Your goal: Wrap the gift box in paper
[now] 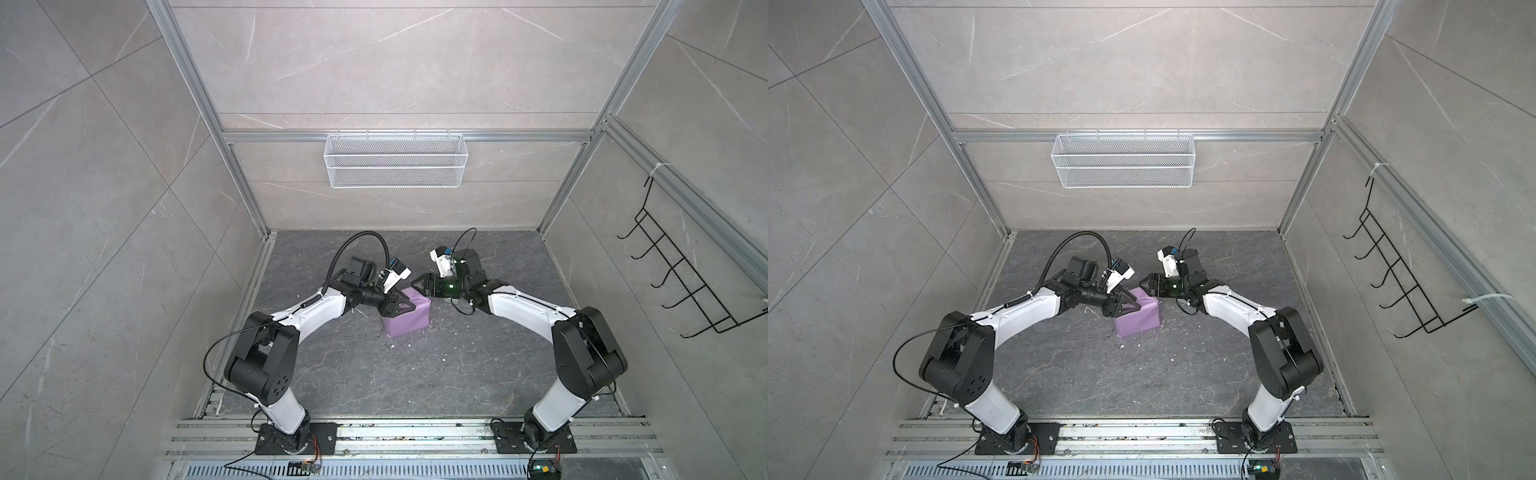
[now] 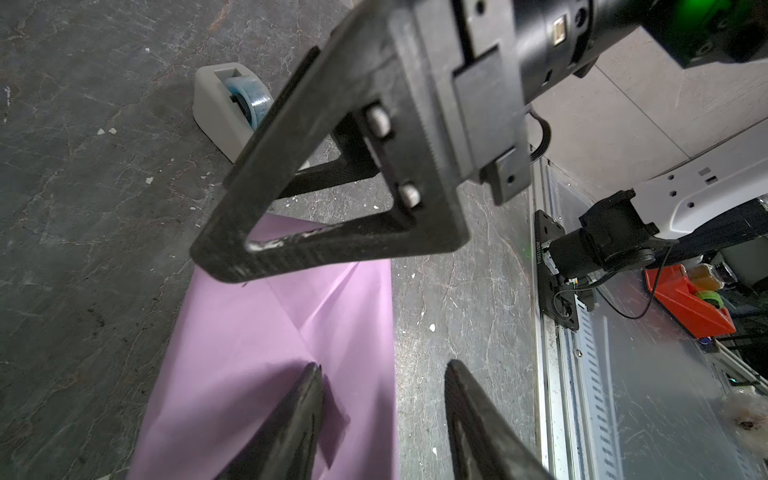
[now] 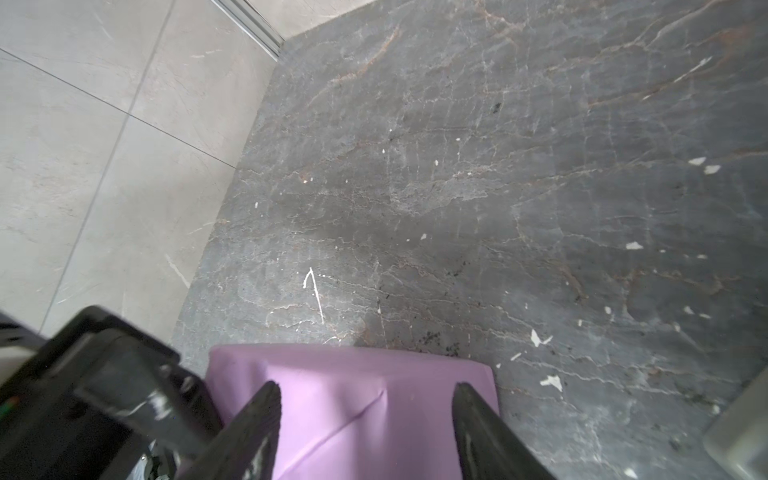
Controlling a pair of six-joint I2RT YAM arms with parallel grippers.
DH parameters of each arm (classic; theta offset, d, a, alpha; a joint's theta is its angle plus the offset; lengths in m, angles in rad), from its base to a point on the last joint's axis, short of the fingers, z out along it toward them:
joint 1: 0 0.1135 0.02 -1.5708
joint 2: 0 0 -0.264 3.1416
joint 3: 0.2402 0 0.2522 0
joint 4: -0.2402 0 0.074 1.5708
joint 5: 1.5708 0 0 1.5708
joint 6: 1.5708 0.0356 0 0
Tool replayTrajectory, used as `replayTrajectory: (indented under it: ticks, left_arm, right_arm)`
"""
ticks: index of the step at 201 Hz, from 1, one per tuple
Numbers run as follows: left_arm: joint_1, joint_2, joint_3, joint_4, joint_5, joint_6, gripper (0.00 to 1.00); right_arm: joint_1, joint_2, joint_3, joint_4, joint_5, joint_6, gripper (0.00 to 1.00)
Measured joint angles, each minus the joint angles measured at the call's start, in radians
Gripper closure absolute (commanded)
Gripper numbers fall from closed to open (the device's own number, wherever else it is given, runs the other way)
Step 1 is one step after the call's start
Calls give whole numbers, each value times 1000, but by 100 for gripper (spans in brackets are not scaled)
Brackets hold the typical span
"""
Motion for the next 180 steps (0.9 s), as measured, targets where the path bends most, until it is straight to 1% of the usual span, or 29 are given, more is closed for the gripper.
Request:
replayTrajectory:
  ticks: [29,94,136,155,161,172,180]
  left_arm:
    - [-2,-5,-6,2,-1,0,45]
    - [-7,-20,-19,19,-1,-11,42]
    - [-11,-85,-50,47,-2,-53,39]
    - [-11,-135,-68,72,-29,-76,37]
    - [-11,-157,-79,84,-50,-85,35]
    - [-10,-198,-102,108,-102,-101,26]
    - [-10,-225,-119,124,-150,-121,22]
  right_arm:
    - [11,34,8,-15,11,0,33]
    - [12,33,-5,3,18,0,35]
    - [12,24,-25,29,25,-9,35]
    - [13,21,-31,33,26,-10,35]
    - [13,20,-34,37,26,-11,35]
    - [13,20,-34,40,25,-12,35]
    - [13,20,-34,40,25,-12,35]
